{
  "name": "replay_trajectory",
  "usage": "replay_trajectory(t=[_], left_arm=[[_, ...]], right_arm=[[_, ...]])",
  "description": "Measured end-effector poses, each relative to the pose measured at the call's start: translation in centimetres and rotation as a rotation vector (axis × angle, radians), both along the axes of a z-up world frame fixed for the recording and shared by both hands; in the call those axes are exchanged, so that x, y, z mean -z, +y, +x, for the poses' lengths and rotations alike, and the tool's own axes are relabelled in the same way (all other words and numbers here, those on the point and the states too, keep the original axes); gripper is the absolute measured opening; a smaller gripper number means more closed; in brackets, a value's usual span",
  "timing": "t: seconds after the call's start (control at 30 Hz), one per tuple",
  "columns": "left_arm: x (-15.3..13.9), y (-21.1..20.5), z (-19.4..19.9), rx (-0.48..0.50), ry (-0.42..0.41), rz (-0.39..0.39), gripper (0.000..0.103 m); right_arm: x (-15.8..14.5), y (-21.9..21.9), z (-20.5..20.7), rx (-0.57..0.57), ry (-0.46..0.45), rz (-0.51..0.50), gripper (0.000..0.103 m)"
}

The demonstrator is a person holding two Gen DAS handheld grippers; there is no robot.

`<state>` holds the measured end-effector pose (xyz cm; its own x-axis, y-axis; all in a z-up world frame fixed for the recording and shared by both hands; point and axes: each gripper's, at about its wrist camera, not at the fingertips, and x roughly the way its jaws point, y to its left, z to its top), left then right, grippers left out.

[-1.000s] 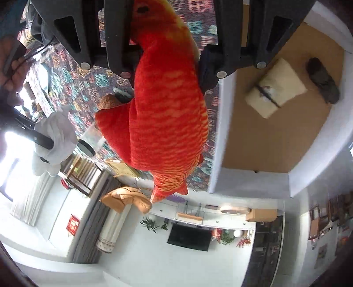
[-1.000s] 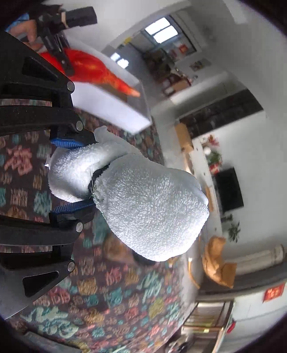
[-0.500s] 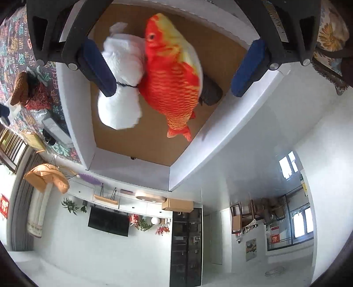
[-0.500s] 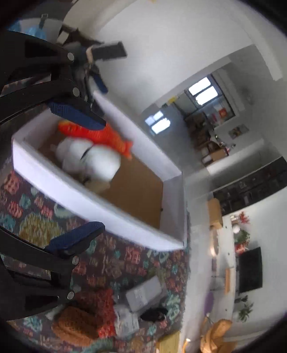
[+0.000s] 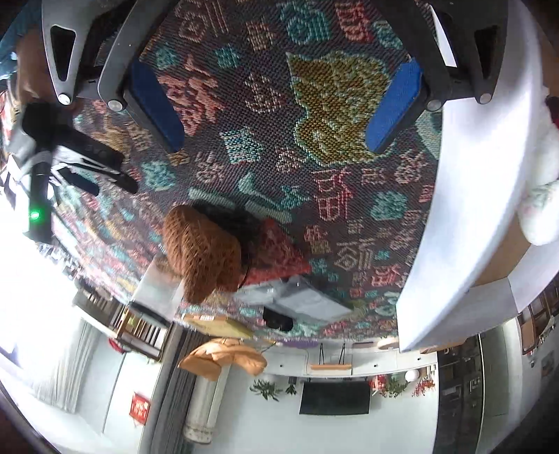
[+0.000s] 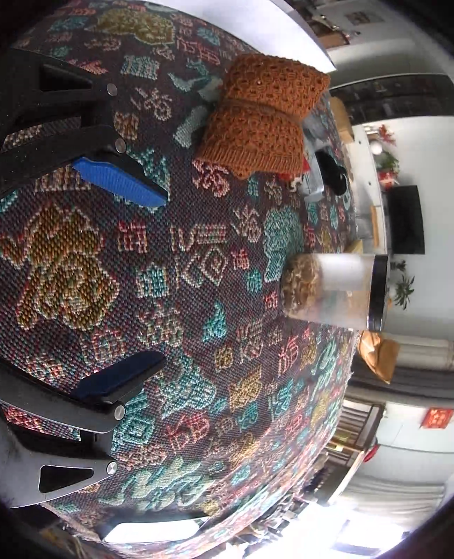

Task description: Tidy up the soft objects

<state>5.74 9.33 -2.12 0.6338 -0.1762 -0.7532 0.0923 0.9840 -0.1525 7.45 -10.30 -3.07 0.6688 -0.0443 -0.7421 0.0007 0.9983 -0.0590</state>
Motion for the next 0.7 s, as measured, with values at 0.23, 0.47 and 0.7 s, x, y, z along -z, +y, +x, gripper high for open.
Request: replay_trajectory(t=[0.23,0.47,0.7], left_arm=[[3.5,-0.1,5.6,-0.059,0.018,0.121,0.103],[5.5,0.5,6.5,-0.084,0.071,0.14,0.103],[5.5,0.5,6.6,-0.084,0.071,0.145,0.103]], right_arm=[[1.2,-1.3,0.5,0.013,0.059,0.038,0.088],[1.4,-1.5,0.9,0.013,0.06,0.043,0.09],[2.0,-1.4,1.0,0.01,0.06,0.048,0.091]])
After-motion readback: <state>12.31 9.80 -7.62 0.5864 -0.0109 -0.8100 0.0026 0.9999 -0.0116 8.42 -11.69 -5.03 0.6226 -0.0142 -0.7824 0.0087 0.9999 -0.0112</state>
